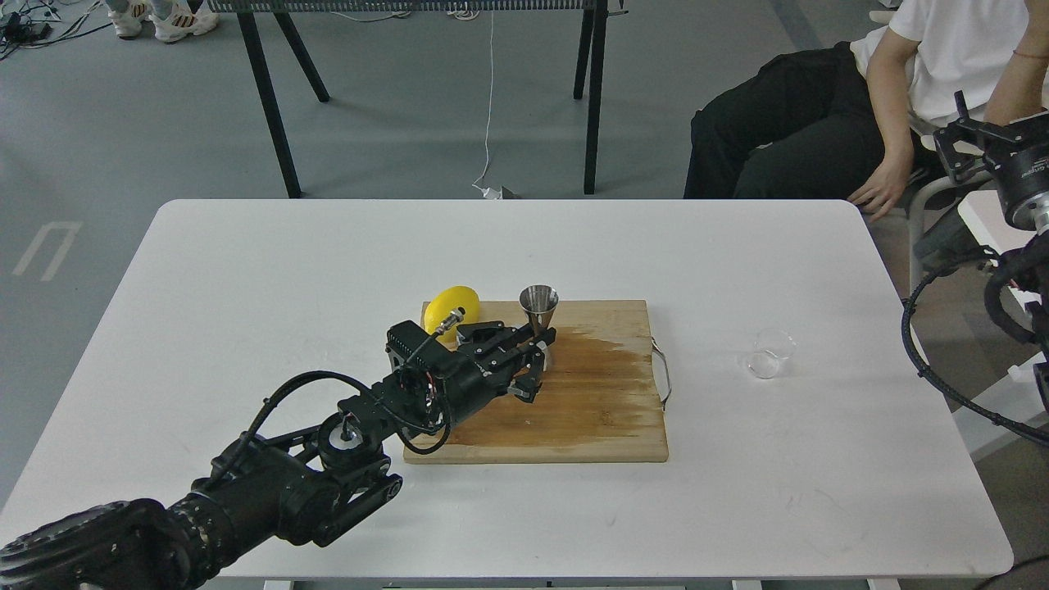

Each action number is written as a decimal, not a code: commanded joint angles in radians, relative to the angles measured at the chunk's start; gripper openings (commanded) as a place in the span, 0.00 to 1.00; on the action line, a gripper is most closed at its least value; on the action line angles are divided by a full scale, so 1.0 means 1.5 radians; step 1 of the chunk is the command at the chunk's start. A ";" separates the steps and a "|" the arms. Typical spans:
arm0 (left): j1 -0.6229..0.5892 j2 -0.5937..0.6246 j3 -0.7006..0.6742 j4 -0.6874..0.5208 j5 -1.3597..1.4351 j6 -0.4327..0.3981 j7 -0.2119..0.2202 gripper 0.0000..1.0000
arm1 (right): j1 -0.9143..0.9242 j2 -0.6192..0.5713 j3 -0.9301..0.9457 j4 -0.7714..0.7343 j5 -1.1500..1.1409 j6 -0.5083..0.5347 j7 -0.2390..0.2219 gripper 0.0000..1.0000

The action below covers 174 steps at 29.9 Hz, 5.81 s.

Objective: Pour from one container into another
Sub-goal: 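Carry the jigger with the left gripper onto the cutting board beside the lemon, then open the left gripper and pull the left arm back, then move the right gripper toward the small clear glass, then grasp the clear glass with the right gripper and lift it over the jigger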

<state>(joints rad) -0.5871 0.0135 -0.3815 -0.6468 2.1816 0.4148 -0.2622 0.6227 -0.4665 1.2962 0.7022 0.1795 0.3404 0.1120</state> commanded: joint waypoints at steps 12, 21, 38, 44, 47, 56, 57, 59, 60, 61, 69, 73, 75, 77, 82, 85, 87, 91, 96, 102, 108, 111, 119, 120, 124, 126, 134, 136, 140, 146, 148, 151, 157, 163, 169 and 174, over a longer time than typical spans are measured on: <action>-0.001 -0.009 0.030 0.003 0.000 -0.002 0.008 0.24 | -0.004 0.000 0.000 -0.001 0.000 0.001 0.000 1.00; -0.003 -0.009 0.030 -0.004 0.000 -0.002 0.008 0.56 | -0.005 0.000 0.000 -0.001 0.000 0.002 0.000 1.00; 0.010 0.087 0.032 -0.088 0.000 0.001 -0.020 0.75 | -0.011 -0.001 0.001 -0.002 0.000 0.004 0.001 1.00; 0.044 0.194 0.030 -0.185 0.000 0.006 -0.098 0.76 | -0.012 0.000 -0.009 -0.012 -0.003 0.036 0.001 1.00; 0.051 0.242 0.024 -0.221 0.000 0.007 -0.151 0.78 | -0.018 -0.001 -0.007 -0.021 -0.003 0.055 -0.001 1.00; 0.020 0.355 0.019 -0.229 -0.172 0.002 -0.151 0.83 | -0.079 -0.043 -0.012 -0.029 -0.003 0.099 -0.007 1.00; 0.011 0.357 0.018 -0.229 -0.217 -0.001 -0.151 0.83 | -0.089 -0.043 -0.011 -0.023 0.000 0.099 -0.011 1.00; 0.000 0.356 0.004 -0.227 -0.335 -0.006 -0.151 0.88 | -0.117 -0.043 -0.009 -0.009 0.002 0.099 -0.021 1.00; 0.000 0.353 -0.011 -0.227 -0.408 -0.006 -0.151 0.94 | -0.129 -0.043 -0.008 0.004 0.003 0.099 -0.029 1.00; 0.000 0.350 -0.027 -0.228 -0.480 -0.007 -0.151 0.98 | -0.140 -0.043 -0.003 0.022 0.003 0.099 -0.034 1.00; -0.045 0.314 -0.073 -0.225 -0.857 -0.097 -0.151 1.00 | -0.292 -0.058 0.027 0.207 0.039 0.099 -0.038 1.00; -0.045 0.307 -0.136 -0.213 -1.020 -0.222 -0.151 1.00 | -0.367 -0.058 0.064 0.285 0.078 0.099 -0.038 1.00; -0.045 0.308 -0.177 -0.173 -1.099 -0.340 -0.151 1.00 | -0.398 -0.055 0.066 0.306 0.101 0.099 -0.038 1.00; -0.046 0.302 -0.215 -0.100 -1.158 -0.444 -0.151 1.00 | -0.427 -0.051 0.066 0.323 0.106 0.099 -0.037 1.00; -0.090 0.245 -0.253 0.062 -1.293 -0.593 -0.151 1.00 | -0.463 -0.016 0.070 0.323 0.108 0.099 -0.035 0.99; -0.100 0.238 -0.251 0.103 -1.346 -0.602 -0.151 1.00 | -0.476 0.007 0.060 0.323 0.108 0.099 -0.038 0.99; -0.107 0.237 -0.251 0.105 -1.355 -0.602 -0.151 1.00 | -0.482 0.027 0.053 0.323 0.115 0.086 -0.040 0.99; -0.108 0.235 -0.245 0.105 -1.355 -0.602 -0.151 1.00 | -0.475 0.085 0.036 0.328 0.158 -0.039 -0.055 1.00; -0.106 0.230 -0.242 0.105 -1.353 -0.602 -0.151 1.00 | -0.453 0.130 0.035 0.326 0.163 -0.150 -0.058 1.00; -0.108 0.231 -0.253 0.108 -1.359 -0.602 -0.151 1.00 | -0.407 0.153 0.026 0.327 0.160 -0.323 -0.059 1.00; -0.120 0.228 -0.254 0.152 -1.453 -0.602 -0.105 1.00 | -0.371 0.149 -0.018 0.321 0.156 -0.349 -0.071 1.00; -0.121 0.228 -0.252 0.153 -1.467 -0.602 -0.105 1.00 | -0.346 0.149 -0.020 0.305 0.156 -0.349 -0.072 1.00; -0.122 0.228 -0.252 0.153 -1.469 -0.602 -0.106 1.00 | -0.276 0.195 -0.025 0.178 0.155 -0.332 -0.082 1.00; -0.122 0.228 -0.252 0.153 -1.471 -0.602 -0.106 1.00 | -0.270 0.196 -0.025 0.170 0.155 -0.331 -0.085 1.00; -0.122 0.228 -0.254 0.153 -1.471 -0.602 -0.106 1.00 | -0.267 0.198 -0.026 0.164 0.155 -0.322 -0.086 1.00; -0.122 0.228 -0.254 0.153 -1.472 -0.602 -0.106 1.00 | -0.266 0.201 -0.026 0.160 0.155 -0.315 -0.086 0.98; -0.122 0.229 -0.252 0.153 -1.471 -0.602 -0.106 1.00 | -0.258 0.212 -0.026 0.120 0.155 -0.307 -0.088 0.91; -0.123 0.230 -0.253 0.153 -1.471 -0.602 -0.106 1.00 | -0.258 0.212 -0.026 0.121 0.155 -0.301 -0.089 0.90; -0.123 0.230 -0.253 0.153 -1.471 -0.602 -0.106 1.00 | -0.258 0.213 -0.026 0.120 0.155 -0.291 -0.102 0.79; -0.123 0.230 -0.253 0.153 -1.471 -0.602 -0.107 1.00 | -0.258 0.218 -0.026 0.119 0.154 -0.290 -0.104 0.55; -0.123 0.230 -0.253 0.153 -1.471 -0.602 -0.107 1.00 | -0.257 0.220 -0.026 0.120 0.155 -0.290 -0.104 0.50; -0.123 0.230 -0.253 0.153 -1.471 -0.602 -0.107 1.00 | -0.257 0.221 -0.026 0.120 0.155 -0.290 -0.104 0.50; -0.126 0.230 -0.253 0.153 -1.471 -0.602 -0.107 1.00 | -0.258 0.229 -0.026 0.122 0.155 -0.291 -0.109 0.49; -0.127 0.230 -0.253 0.153 -1.471 -0.602 -0.107 1.00 | -0.258 0.229 -0.029 0.152 0.154 -0.292 -0.126 0.44; -0.128 0.231 -0.252 0.153 -1.471 -0.602 -0.108 1.00 | -0.266 0.208 -0.059 0.278 0.154 -0.318 -0.125 0.41; -0.127 0.230 -0.253 0.153 -1.471 -0.602 -0.109 1.00 | -0.259 0.205 -0.059 0.331 0.153 -0.375 -0.121 0.39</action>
<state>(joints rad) -0.7791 0.3603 -0.7596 -0.4173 -0.0245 -0.4887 -0.4248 0.2268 -0.1589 1.2061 1.1660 0.4100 -0.1814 -0.0721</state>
